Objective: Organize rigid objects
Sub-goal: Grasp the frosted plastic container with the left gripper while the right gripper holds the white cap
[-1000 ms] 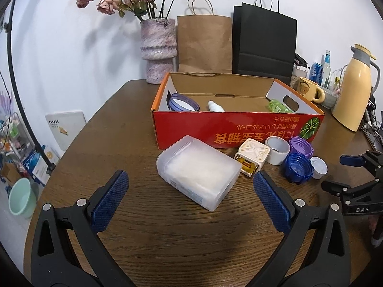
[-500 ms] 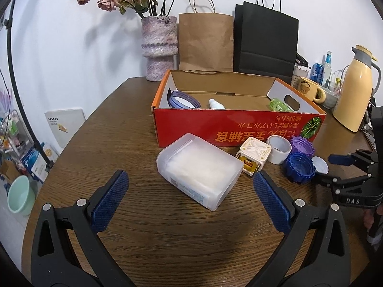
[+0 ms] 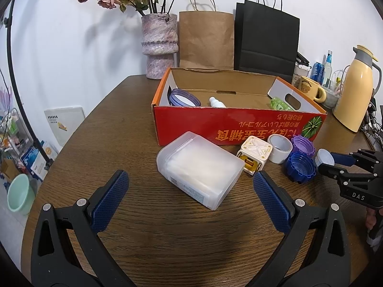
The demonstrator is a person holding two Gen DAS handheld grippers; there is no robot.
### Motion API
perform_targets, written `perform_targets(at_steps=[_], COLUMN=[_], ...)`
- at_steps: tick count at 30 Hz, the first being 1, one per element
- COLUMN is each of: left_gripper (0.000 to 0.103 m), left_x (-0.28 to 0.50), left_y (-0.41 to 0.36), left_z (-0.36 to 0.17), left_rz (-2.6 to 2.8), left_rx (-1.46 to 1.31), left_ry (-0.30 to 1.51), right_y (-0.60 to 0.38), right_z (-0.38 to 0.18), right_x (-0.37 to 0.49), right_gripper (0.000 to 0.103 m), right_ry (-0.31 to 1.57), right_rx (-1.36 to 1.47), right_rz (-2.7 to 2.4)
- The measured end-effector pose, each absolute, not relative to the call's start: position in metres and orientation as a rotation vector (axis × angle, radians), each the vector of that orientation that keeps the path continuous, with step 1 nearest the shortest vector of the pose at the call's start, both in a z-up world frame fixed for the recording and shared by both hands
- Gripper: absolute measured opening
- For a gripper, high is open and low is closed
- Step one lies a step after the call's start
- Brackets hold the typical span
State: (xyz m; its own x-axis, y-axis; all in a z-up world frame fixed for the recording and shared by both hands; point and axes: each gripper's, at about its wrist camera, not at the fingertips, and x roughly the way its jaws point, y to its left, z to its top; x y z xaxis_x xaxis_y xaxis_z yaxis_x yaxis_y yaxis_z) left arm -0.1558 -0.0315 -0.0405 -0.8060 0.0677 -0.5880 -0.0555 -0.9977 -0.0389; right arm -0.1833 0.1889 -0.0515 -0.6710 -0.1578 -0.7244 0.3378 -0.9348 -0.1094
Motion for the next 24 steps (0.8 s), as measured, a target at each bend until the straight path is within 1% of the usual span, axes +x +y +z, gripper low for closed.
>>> perform_targets(at_steps=[16,24], left_gripper=[0.103,0.103], left_x=[-0.167,-0.172], left_y=[-0.031,-0.031], left_z=[-0.035,-0.038], left_rz=[2.875,2.919], left_rx=[-0.964,-0.986], left_ry=[-0.05,0.052], right_y=[0.193,0.196], right_z=[-0.047,-0.047], right_x=[-0.181,-0.182], right_gripper=[0.044,0.044], right_ry=[0.302,0.292], right_rx=[1.078,1.08], right_rz=[-2.661,-2.663])
